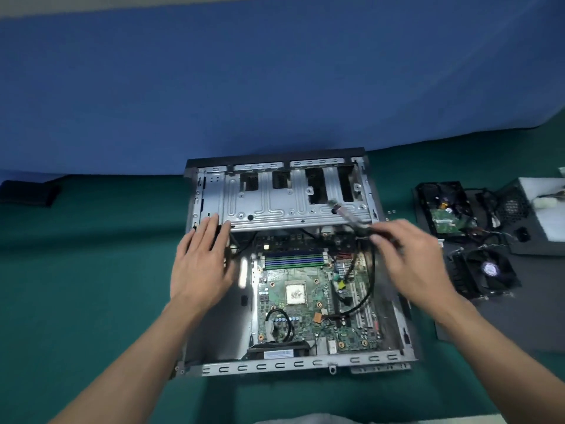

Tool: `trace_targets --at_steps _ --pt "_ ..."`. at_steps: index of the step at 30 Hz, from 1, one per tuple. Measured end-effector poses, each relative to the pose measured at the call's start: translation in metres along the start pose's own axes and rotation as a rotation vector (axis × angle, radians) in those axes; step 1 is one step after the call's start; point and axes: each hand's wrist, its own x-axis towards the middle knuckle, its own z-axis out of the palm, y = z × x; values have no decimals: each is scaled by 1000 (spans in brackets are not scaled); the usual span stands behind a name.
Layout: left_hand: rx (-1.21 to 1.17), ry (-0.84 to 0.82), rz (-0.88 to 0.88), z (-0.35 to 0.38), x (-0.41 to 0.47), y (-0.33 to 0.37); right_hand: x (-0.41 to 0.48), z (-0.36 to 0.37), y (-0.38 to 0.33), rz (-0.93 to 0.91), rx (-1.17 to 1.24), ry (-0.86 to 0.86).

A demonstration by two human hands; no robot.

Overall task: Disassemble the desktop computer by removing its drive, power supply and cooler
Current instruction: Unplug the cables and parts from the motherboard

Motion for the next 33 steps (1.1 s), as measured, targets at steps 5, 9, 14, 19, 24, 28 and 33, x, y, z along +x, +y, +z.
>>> trace_targets --at_steps 5,9,14,19,24,28,33 --pt "25 -54 104 0 11 49 -31 -20 56 629 330 230" --pt "-81 -102 189 1 22 106 -65 -9 104 994 390 286" --pt "-160 -110 134 0 31 144 -91 11 134 1102 424 199" --pt "-184 -114 110 -2 31 148 -81 27 137 986 353 190" --pt "-192 -127 101 -3 33 148 -69 32 139 811 -12 81" --pt "-190 -138 84 -3 34 150 -74 39 131 579 -373 -64" --pt "-186 -172 85 -7 34 150 -68 49 123 522 -437 -390"
